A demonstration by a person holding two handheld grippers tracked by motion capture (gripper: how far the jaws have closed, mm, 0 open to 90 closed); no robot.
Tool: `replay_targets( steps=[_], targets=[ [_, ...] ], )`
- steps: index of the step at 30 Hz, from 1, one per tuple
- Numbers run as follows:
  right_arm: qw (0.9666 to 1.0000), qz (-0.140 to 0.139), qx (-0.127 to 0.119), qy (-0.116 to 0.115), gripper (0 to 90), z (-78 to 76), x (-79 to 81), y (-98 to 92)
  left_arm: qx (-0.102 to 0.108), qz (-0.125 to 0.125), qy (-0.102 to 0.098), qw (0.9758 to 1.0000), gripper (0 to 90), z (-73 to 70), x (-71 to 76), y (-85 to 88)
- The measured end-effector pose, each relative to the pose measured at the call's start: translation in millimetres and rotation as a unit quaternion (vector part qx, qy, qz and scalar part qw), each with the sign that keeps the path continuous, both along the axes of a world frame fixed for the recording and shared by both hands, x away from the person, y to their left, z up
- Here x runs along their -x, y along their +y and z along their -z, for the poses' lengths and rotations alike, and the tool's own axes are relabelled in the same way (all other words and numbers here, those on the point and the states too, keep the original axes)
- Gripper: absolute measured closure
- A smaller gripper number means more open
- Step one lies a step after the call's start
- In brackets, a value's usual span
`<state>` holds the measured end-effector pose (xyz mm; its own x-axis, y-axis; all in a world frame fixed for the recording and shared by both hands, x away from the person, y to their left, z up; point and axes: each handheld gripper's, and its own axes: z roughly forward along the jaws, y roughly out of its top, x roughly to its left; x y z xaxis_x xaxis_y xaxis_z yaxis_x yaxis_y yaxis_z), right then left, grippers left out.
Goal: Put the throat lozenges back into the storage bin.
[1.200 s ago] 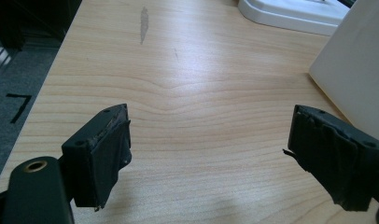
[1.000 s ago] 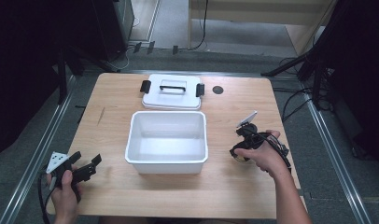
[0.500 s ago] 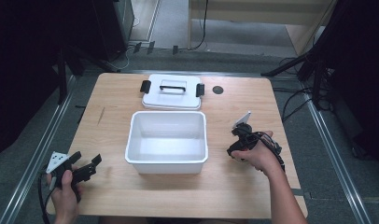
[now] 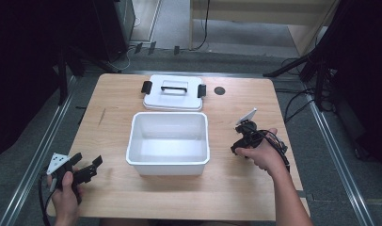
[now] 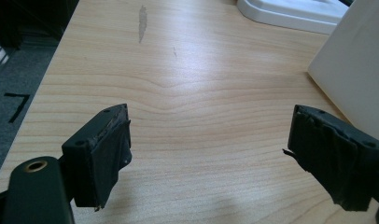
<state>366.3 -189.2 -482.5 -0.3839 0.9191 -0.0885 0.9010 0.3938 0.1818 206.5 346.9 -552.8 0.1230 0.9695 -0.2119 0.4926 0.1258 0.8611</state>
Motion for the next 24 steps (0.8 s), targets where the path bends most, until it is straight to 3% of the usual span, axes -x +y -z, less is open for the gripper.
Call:
replay_targets(
  steps=[12, 24],
  targets=[
    [0.9996, -0.013, -0.021, -0.015, 21.2, -28.8, 1.1, 4.0, 0.000, 0.000, 0.000, 1.0000, 13.8, 0.0, 0.0, 0.0],
    [0.9979, -0.051, -0.032, -0.022, 21.2, -56.9, 1.1, 24.3, 0.000, 0.001, 0.001, 1.0000, 13.8, -0.1, -0.1, 0.1]
  ],
)
